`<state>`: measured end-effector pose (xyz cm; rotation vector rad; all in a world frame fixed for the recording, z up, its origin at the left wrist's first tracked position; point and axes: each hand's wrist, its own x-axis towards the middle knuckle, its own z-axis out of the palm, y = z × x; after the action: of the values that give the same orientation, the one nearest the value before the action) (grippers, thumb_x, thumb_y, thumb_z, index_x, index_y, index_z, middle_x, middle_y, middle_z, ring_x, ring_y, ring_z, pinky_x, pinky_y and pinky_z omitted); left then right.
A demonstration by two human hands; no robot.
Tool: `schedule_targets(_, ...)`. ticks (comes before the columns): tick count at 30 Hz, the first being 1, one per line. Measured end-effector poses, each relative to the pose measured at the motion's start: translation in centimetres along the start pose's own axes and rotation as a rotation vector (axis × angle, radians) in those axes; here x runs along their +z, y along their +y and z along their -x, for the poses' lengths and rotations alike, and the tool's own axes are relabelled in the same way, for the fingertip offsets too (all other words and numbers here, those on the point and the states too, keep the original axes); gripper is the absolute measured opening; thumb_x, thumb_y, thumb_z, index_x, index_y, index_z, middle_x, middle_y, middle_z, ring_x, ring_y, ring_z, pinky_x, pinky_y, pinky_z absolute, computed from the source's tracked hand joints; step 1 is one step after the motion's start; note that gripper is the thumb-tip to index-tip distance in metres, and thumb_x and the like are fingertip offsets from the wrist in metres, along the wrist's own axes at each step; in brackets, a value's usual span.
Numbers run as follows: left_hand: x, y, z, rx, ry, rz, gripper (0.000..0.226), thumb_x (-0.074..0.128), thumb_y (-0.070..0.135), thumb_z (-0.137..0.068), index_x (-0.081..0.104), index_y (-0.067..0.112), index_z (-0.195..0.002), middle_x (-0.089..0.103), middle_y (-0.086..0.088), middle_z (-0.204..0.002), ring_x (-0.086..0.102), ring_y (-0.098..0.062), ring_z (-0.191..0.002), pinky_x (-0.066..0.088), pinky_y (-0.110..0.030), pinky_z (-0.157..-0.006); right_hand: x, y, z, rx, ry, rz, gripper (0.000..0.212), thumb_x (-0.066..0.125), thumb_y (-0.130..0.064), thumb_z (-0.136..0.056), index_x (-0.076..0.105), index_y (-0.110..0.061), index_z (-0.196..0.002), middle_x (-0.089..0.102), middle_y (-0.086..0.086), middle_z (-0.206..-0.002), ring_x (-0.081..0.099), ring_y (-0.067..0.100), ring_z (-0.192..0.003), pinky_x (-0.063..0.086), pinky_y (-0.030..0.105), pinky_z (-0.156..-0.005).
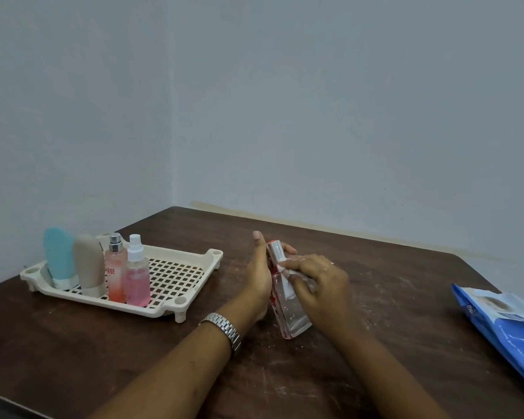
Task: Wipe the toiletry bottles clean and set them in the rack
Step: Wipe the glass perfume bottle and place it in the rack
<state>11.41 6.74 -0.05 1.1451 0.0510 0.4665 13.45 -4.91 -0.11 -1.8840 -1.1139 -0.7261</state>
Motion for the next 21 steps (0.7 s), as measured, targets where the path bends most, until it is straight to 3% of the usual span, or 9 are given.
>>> schedule_targets(5,0.2,0.2,0.4,-0.018,-0.043,-0.004,0.079,0.014,0.076,-0.078,0.059,0.011,-0.073,0.063,-0.005,-0.062,0.063,-0.015,-0.058,0.052,-0.025,-0.056,-0.2,-0.4,-0.2,-0.095,-0.023,0.04,0.021,0.072,-0.007,-0.078,0.074,-0.019,-0.095,0.07,-0.004,-0.096,0.06,0.008,-0.089,0.046,0.017,-0.076)
schedule_targets(8,0.5,0.3,0.6,-0.012,-0.062,0.007,0.08,0.01,0.074,-0.081,0.06,0.012,-0.072,0.063,-0.004,-0.059,0.063,-0.015,-0.056,0.05,-0.024,-0.055,-0.4,0.0,-0.4,-0.046,0.029,0.045,0.024,0.068,0.001,-0.079,0.074,-0.017,-0.093,0.069,-0.001,-0.097,0.061,0.008,-0.09,0.043,0.009,-0.079)
schedule_targets(11,0.6,0.4,0.7,0.02,-0.044,-0.039,0.079,0.012,0.076,-0.076,0.062,0.014,-0.072,0.064,-0.006,-0.064,0.063,-0.019,-0.063,0.052,-0.029,-0.063,-0.5,-0.2,-0.4,-0.042,0.057,0.037,0.025,0.065,0.004,-0.08,0.073,-0.016,-0.092,0.068,-0.001,-0.098,0.057,0.002,-0.091,0.039,0.0,-0.08)
schedule_targets(15,0.8,0.4,1.1,0.025,-0.076,-0.065,0.079,0.011,0.072,-0.079,0.066,0.015,-0.078,0.07,-0.007,-0.072,0.068,-0.018,-0.069,0.054,-0.031,-0.069,-0.5,-0.4,-0.6,-0.052,0.135,0.038,0.025,0.065,0.006,-0.08,0.072,-0.015,-0.092,0.067,-0.002,-0.096,0.06,0.005,-0.09,0.042,0.004,-0.082)
schedule_targets(21,1.6,0.6,1.9,0.122,-0.166,-0.145,0.076,0.026,0.074,-0.061,0.067,0.014,-0.084,0.072,-0.002,-0.071,0.07,-0.011,-0.07,0.052,-0.019,-0.059,-0.9,-1.0,-1.1,-0.014,0.284,-0.058,0.024,0.063,0.005,-0.082,0.071,-0.013,-0.094,0.065,-0.008,-0.092,0.059,0.0,-0.089,0.044,0.008,-0.079)
